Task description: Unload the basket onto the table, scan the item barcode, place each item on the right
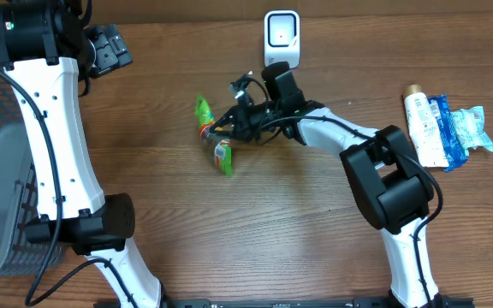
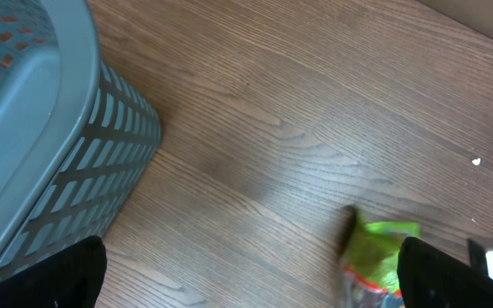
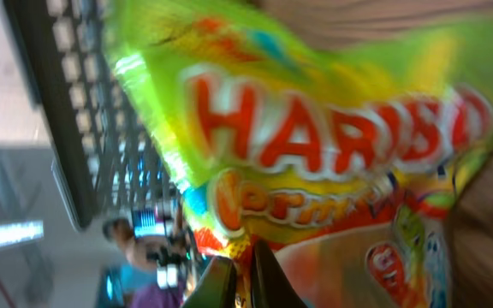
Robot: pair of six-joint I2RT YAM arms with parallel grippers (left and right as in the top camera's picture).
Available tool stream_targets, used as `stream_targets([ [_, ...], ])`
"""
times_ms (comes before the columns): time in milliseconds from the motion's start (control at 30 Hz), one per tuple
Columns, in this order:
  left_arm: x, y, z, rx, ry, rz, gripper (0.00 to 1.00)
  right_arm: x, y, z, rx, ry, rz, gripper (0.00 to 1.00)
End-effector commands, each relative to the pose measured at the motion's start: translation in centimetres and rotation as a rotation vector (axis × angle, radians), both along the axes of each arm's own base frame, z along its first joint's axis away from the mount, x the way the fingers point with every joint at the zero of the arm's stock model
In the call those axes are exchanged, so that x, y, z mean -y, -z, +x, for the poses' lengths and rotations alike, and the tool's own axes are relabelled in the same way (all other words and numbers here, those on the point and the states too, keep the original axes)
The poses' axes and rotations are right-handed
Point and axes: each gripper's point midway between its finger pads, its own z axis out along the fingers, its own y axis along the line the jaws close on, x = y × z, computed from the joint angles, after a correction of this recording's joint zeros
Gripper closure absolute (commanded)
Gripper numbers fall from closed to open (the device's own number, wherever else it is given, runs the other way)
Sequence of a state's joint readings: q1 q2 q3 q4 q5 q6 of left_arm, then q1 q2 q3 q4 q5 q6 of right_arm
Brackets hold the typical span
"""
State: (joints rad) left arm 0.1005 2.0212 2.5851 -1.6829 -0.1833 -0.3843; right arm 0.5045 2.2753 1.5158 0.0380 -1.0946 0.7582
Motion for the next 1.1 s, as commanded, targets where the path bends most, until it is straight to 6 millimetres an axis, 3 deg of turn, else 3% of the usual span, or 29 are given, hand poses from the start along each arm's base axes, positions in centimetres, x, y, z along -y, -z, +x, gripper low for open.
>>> stream_targets([
  [0,0.0,-0.7,-0.3,0.015,0.012,0.007,0.00,2.9,1.1,2.4,0.001,0.117,-0.095,0.96],
  [167,0.0,-0.7,-0.3,0.015,0.012,0.007,0.00,5.6,4.8,2.9,0.004,0.180,-0.272,0.96],
  [333,0.0,-0.7,-0.3,0.015,0.012,0.007,0.00,8.0,6.4,3.5,0.028,0.231,-0.410,0.96],
  [367,0.0,-0.7,-0.3,0.015,0.012,0.007,0.00,8.5,6.6,3.6,0.037,0.241,-0.439,0.92],
  [400,0.0,-0.7,-0.3,0.015,0.012,0.007,0.00,9.5,6.7,3.8,0.061,0.264,-0.502,0.78],
  [467,0.0,-0.7,-0.3,0.015,0.012,0.007,0.00,10.5,6.4,4.1,0.103,0.287,-0.570,0.63],
  [667,0.0,-0.7,-0.3,0.015,0.012,0.007,0.00,14.6,3.2,5.0,0.270,0.317,-0.810,0.42],
  [800,0.0,-0.7,-0.3,0.015,0.012,0.007,0.00,15.1,0.6,4.8,0.341,0.279,-0.831,0.21],
  [833,0.0,-0.7,-0.3,0.016,0.012,0.007,0.01,14.8,0.2,4.5,0.343,0.267,-0.813,0.22],
  [867,0.0,-0.7,-0.3,0.015,0.012,0.007,0.00,14.3,0.1,4.1,0.349,0.231,-0.785,0.33],
  [933,0.0,-0.7,-0.3,0.015,0.012,0.007,0.00,12.7,-0.3,2.7,0.340,0.153,-0.703,0.76],
  [967,0.0,-0.7,-0.3,0.016,0.012,0.007,0.00,12.3,-0.4,2.3,0.329,0.136,-0.681,0.93],
  [1067,0.0,-0.7,-0.3,0.015,0.012,0.007,0.00,10.5,-0.6,1.0,0.319,0.088,-0.628,0.96],
])
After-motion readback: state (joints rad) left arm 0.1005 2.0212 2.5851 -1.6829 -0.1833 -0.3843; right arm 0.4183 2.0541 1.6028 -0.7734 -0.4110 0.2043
